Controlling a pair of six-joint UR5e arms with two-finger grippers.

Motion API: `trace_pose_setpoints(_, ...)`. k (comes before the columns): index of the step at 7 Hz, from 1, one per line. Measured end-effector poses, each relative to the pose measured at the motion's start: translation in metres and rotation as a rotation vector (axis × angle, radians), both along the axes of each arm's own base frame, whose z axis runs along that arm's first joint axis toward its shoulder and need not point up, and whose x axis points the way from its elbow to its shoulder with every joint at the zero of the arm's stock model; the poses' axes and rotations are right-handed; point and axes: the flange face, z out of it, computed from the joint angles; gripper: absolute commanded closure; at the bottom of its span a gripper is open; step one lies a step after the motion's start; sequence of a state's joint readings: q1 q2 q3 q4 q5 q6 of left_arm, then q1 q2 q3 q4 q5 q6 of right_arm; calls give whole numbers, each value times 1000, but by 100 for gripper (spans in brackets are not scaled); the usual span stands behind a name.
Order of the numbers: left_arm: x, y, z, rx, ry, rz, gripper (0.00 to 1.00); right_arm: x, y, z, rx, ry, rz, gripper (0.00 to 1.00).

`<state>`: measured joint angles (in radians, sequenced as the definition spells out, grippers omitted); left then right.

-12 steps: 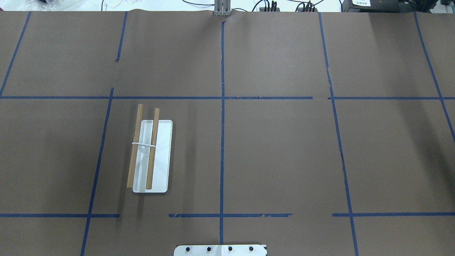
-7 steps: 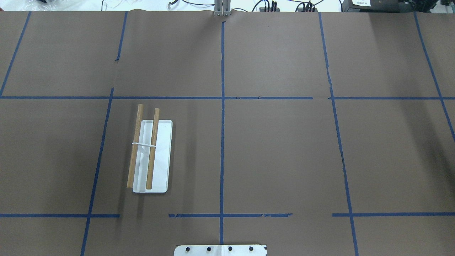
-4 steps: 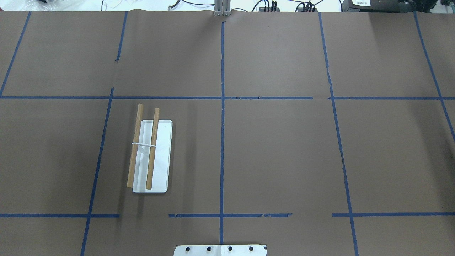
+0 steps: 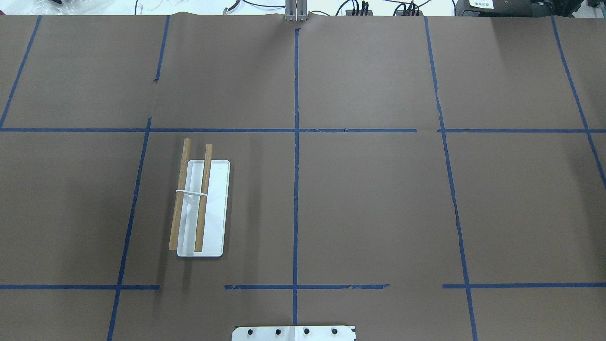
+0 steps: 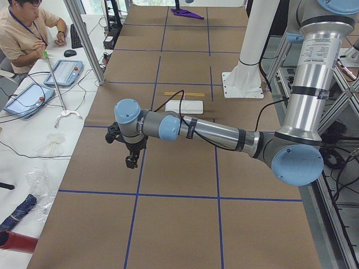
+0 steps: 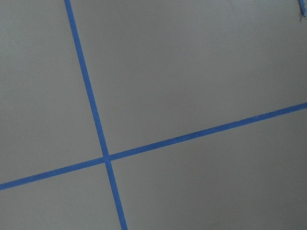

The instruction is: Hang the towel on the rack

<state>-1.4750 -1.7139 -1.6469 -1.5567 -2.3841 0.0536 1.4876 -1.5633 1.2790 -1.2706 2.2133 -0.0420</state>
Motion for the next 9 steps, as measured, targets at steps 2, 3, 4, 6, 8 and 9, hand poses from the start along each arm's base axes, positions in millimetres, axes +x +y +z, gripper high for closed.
trace_pose_setpoints(2,0,0,-3,5,1,0,0,6,12,33,-65,21,9,24)
trace_pose_setpoints(3,0,0,-4,7,2,0,0,9,21,48,-92,30,10,26)
trace_pose_setpoints(4,0,1,-6,10,6,0,0,12,32,62,-110,34,11,26)
trace_pose_setpoints(6,1,2,-10,13,23,4,0,17,53,84,-122,70,8,27)
trace_pose_setpoints(8,1,2,-11,13,30,6,0,21,65,98,-116,109,6,55)
trace_pose_setpoints(9,1,2,-12,15,31,6,0,22,69,101,-120,115,5,65)
